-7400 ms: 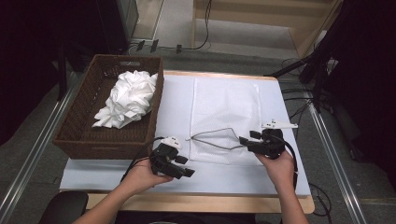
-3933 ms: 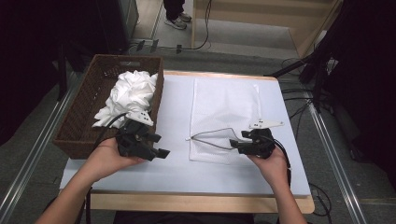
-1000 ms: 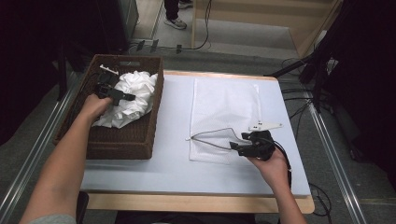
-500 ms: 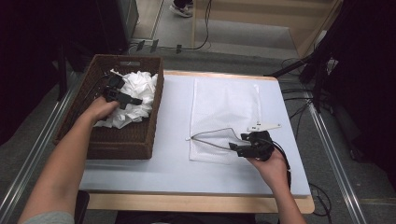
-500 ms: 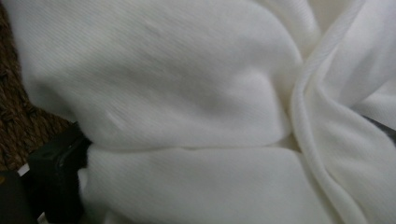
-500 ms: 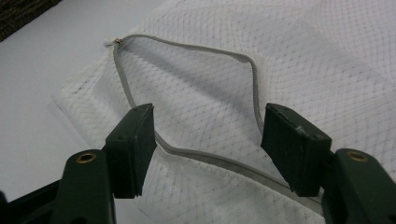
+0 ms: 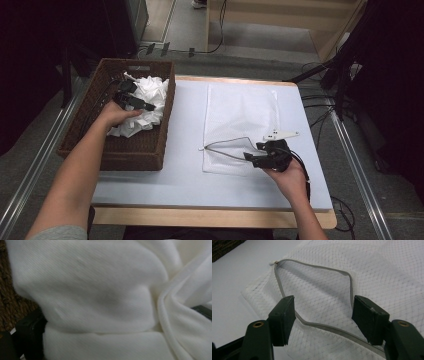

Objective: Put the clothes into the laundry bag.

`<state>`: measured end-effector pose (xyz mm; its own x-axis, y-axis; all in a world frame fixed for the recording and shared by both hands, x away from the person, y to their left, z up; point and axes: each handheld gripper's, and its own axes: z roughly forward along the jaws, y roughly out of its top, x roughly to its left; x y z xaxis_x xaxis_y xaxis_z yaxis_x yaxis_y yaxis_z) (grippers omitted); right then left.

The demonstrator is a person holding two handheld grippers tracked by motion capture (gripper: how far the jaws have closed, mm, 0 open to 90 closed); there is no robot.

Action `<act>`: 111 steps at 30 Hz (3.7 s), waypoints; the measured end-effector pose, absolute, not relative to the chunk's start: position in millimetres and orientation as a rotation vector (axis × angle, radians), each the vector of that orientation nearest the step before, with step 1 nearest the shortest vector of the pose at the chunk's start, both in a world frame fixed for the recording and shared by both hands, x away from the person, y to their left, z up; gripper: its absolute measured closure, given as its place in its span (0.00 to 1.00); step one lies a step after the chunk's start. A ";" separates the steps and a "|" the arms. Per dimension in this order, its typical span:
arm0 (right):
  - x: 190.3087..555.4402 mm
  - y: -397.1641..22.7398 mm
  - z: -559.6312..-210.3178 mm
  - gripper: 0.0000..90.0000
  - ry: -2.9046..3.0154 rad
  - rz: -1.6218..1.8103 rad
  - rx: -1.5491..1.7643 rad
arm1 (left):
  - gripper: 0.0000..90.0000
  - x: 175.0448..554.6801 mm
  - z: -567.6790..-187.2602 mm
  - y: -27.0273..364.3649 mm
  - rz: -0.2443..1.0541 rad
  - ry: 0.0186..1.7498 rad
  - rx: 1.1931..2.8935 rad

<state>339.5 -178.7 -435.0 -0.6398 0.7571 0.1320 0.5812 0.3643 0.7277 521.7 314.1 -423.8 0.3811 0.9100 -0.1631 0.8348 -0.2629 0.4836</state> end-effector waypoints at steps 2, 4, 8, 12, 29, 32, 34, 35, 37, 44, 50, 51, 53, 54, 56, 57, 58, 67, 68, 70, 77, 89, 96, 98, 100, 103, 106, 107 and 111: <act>338.8 -179.6 -434.8 0.40 2.398 1.138 1.201 | 0.00 522.8 -426.4 316.9 0.194 1.529 2.132; 338.1 -180.6 -434.6 0.40 2.397 1.135 1.205 | 0.00 523.9 -430.7 321.2 0.159 1.567 2.106; 336.5 -183.2 -434.7 0.40 2.389 1.136 1.205 | 0.00 523.8 -435.2 322.6 0.168 1.553 2.090; 334.4 -185.4 -435.4 0.40 2.387 1.125 1.220 | 0.00 523.6 -438.4 314.9 0.181 1.519 2.111; 340.7 -181.4 -437.5 0.41 2.392 1.125 1.220 | 0.38 516.1 -430.1 302.3 0.119 1.391 2.195; 341.4 -181.1 -437.4 0.41 2.394 1.127 1.217 | 0.50 514.7 -425.6 299.4 0.102 1.372 2.216; 341.7 -181.1 -437.3 0.41 2.395 1.129 1.210 | 0.55 513.5 -422.7 299.6 0.065 1.344 2.227; 342.1 -181.8 -437.3 0.41 2.393 1.134 1.210 | 0.57 513.4 -419.1 301.5 0.039 1.355 2.212; 341.9 -182.1 -437.1 0.41 2.390 1.130 1.221 | 0.58 513.3 -415.2 302.6 0.044 1.354 2.215; 342.0 -187.3 -436.1 0.41 2.366 1.161 1.246 | 0.58 508.1 -379.6 316.2 0.060 1.333 2.163; 339.8 -188.1 -434.7 0.41 2.365 1.167 1.240 | 0.58 499.6 -343.6 325.5 0.091 1.324 2.117; 339.6 -188.8 -434.6 0.41 2.361 1.170 1.240 | 0.58 498.2 -339.2 326.5 0.091 1.316 2.110; 339.6 -189.2 -434.6 0.41 2.359 1.171 1.241 | 0.58 494.6 -327.5 328.8 0.097 1.300 2.091; 339.7 -189.4 -434.6 0.41 2.358 1.169 1.246 | 0.58 493.0 -321.8 329.6 0.105 1.289 2.098; 340.2 -189.5 -434.7 0.41 2.358 1.171 1.243 | 0.58 490.0 -310.5 330.1 0.130 1.272 2.127; 340.1 -189.0 -434.3 0.41 2.357 1.172 1.245 | 0.58 488.9 -304.9 330.8 0.140 1.268 2.136; 340.1 -188.9 -434.1 0.41 2.357 1.173 1.244 | 0.58 487.6 -299.1 332.1 0.142 1.266 2.139; 341.1 -189.1 -433.3 0.41 2.356 1.184 1.246 | 0.58 470.5 -238.3 326.8 0.118 1.122 2.200; 341.1 -189.1 -433.1 0.41 2.355 1.185 1.248 | 0.58 468.2 -232.1 323.7 0.116 1.111 2.201; 341.0 -189.1 -432.7 0.41 2.354 1.189 1.245 | 0.58 464.5 -220.9 316.3 0.097 1.095 2.204; 340.2 -193.6 -429.6 0.41 2.324 1.204 1.246 | 0.57 451.5 -195.4 285.1 0.037 0.989 2.211; 338.8 -218.5 -422.2 0.42 2.249 1.199 1.289 | 0.57 432.8 -195.5 218.1 -0.094 0.831 2.273; 338.0 -234.0 -418.8 0.43 2.200 1.201 1.318 | 0.57 418.1 -190.9 177.7 -0.143 0.750 2.296; 337.5 -241.9 -417.1 0.43 2.178 1.196 1.331 | 0.57 413.4 -189.5 165.9 -0.154 0.715 2.296; 336.9 -244.0 -416.6 0.43 2.171 1.201 1.344 | 0.57 408.2 -189.2 152.8 -0.164 0.693 2.303; 336.1 -250.4 -415.5 0.43 2.156 1.203 1.353 | 0.57 400.6 -190.4 131.9 -0.183 0.641 2.321; 335.6 -253.5 -415.2 0.45 2.149 1.206 1.360 | 0.57 393.7 -192.9 111.6 -0.216 0.593 2.328; 335.6 -254.5 -415.1 0.45 2.150 1.206 1.356 | 0.57 391.4 -193.7 105.4 -0.231 0.575 2.331; 335.7 -256.1 -415.0 0.47 2.142 1.216 1.360 | 0.57 381.3 -197.6 81.6 -0.290 0.513 2.324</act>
<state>335.7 -256.1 -415.0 -0.4917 0.8557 0.1612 0.5769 0.1815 0.7964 381.3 81.6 -197.6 0.8950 0.2781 -0.3486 0.4421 -0.6561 0.6116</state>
